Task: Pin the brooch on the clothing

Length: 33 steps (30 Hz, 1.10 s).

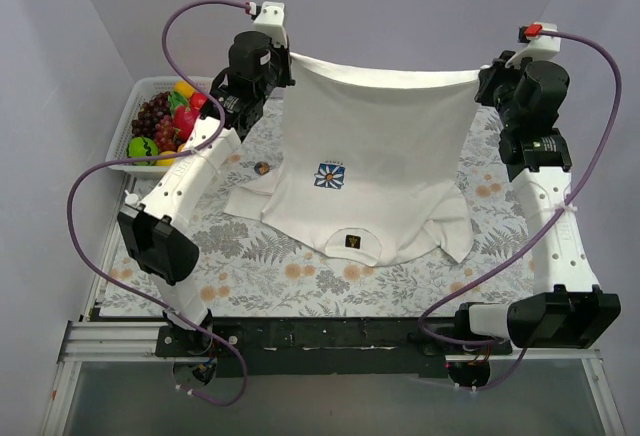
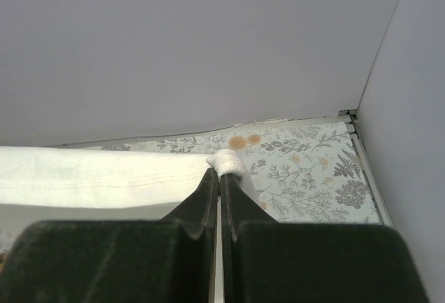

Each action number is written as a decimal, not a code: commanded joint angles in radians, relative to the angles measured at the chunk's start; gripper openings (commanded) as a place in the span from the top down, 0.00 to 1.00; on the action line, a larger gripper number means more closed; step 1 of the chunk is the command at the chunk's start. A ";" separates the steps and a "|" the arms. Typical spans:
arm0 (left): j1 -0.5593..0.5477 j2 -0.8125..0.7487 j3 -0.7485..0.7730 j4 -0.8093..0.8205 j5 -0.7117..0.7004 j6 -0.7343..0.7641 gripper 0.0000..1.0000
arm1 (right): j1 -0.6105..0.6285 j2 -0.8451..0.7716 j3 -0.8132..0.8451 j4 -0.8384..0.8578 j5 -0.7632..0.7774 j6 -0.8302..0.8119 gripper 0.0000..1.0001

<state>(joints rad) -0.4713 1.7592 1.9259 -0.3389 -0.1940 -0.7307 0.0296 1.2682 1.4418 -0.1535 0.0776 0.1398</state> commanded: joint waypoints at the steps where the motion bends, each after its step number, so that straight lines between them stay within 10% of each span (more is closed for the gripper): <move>1: 0.046 -0.029 0.001 0.047 0.019 -0.010 1.00 | -0.019 0.071 0.049 0.084 -0.114 0.034 0.99; 18: 0.114 0.396 0.296 0.110 0.011 0.057 1.00 | -0.065 0.512 0.275 0.089 -0.231 0.086 0.99; 26: 0.168 0.615 0.458 0.176 0.022 0.036 0.98 | -0.065 0.842 0.631 0.092 -0.187 0.122 0.99; 31: 0.189 0.668 0.492 0.186 0.030 -0.016 0.02 | -0.065 1.027 0.828 0.060 -0.135 0.152 0.27; 33: 0.188 0.629 0.452 0.181 0.056 -0.025 0.02 | -0.065 1.019 0.826 0.066 -0.110 0.150 0.15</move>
<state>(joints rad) -0.2943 2.4615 2.3718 -0.1894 -0.1661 -0.7246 -0.0307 2.2986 2.1910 -0.1097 -0.0933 0.2710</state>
